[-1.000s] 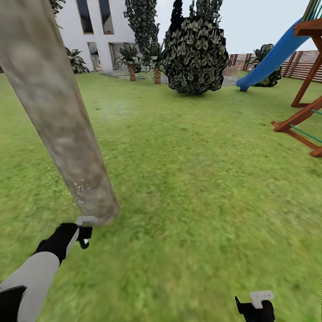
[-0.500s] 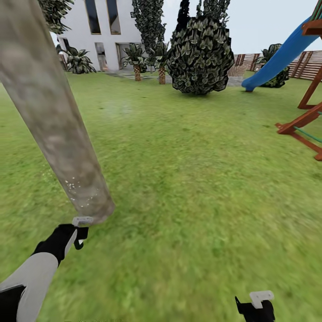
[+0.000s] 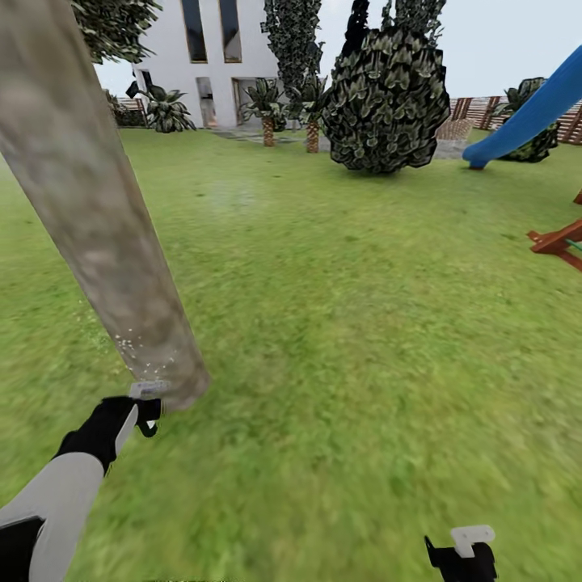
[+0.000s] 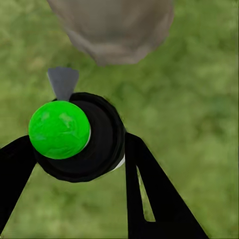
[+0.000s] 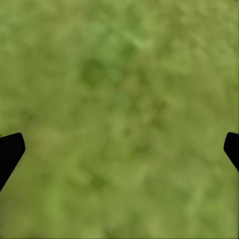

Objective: In the garden, pick up the pesticide atomizer on the floor and spray pesticide onto both trees until each tree trunk is fully covered.

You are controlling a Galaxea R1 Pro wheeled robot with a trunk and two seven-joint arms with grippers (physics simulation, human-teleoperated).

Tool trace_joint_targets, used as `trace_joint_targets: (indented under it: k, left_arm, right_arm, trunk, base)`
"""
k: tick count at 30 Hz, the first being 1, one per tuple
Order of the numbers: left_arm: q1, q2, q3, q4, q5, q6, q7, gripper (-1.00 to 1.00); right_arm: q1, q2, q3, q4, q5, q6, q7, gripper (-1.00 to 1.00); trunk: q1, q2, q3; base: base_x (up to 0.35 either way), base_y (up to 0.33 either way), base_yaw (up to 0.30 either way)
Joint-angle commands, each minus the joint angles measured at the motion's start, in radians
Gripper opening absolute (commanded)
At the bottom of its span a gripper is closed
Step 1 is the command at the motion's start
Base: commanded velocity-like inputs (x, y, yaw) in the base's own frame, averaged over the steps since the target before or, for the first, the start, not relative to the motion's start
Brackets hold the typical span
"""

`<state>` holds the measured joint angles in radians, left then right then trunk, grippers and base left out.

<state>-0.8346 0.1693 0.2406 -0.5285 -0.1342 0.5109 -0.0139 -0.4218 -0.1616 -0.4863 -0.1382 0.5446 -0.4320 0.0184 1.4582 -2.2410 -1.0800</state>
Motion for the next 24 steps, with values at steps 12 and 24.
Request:
trace_joint_targets:
  k: [12, 24]
  left_arm:
    - [-0.005, 0.001, -0.001, -0.047, -0.002, 0.070, -0.001, -1.00]
    - [-0.016, 0.004, 0.000, -0.047, -0.003, 0.079, -0.001, -1.00]
  right_arm:
    - [0.000, 0.001, 0.000, 0.002, 0.003, 0.001, 0.000, 1.00]
    - [0.000, 0.001, 0.000, 0.002, 0.002, 0.001, 0.000, 1.00]
  trunk:
    - [0.000, 0.000, 0.000]
    - [0.000, 0.000, 0.000]
  base:
    - [0.078, -0.081, 0.136]
    - [0.013, -0.272, 0.001]
